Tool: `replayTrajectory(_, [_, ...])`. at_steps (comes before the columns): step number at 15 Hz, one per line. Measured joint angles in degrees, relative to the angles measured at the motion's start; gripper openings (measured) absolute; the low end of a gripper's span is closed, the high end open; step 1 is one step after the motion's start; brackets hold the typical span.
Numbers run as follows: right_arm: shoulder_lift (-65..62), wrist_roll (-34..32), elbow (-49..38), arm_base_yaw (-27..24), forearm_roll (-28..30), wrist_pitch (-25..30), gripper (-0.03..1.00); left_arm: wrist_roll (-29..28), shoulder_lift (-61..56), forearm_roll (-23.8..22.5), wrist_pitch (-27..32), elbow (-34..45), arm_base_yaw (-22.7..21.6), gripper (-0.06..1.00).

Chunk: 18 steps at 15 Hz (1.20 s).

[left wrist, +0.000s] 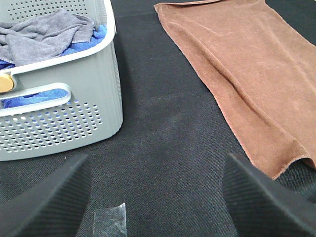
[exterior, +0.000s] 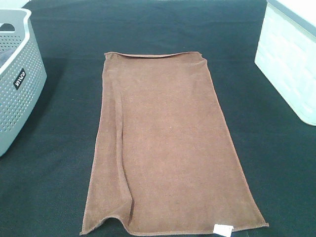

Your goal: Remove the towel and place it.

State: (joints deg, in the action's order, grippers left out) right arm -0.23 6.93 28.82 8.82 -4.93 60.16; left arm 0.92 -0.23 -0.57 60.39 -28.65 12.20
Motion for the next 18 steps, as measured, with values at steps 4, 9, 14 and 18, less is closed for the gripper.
replayTrajectory(4, [0.0, 0.0, 0.0, 0.0, 0.0, 0.0, 0.52, 0.17, 0.0, 0.0, -0.11, 0.06, 0.0, 0.7])
replayTrajectory(9, [0.0, 0.0, 0.0, 0.0, 0.0, 0.0, 0.52, 0.17, 0.0, 0.0, -0.11, 0.06, -1.43, 0.7])
replayTrajectory(14, [0.0, 0.0, 0.0, 0.0, 0.0, 0.0, 0.52, 0.29, 0.0, 0.0, -0.11, 0.06, -10.94, 0.7])
replayTrajectory(18, [0.0, 0.0, 0.0, 0.0, 0.0, 0.0, 0.52, 0.29, 0.0, 0.0, -0.11, 0.06, -11.17, 0.7])
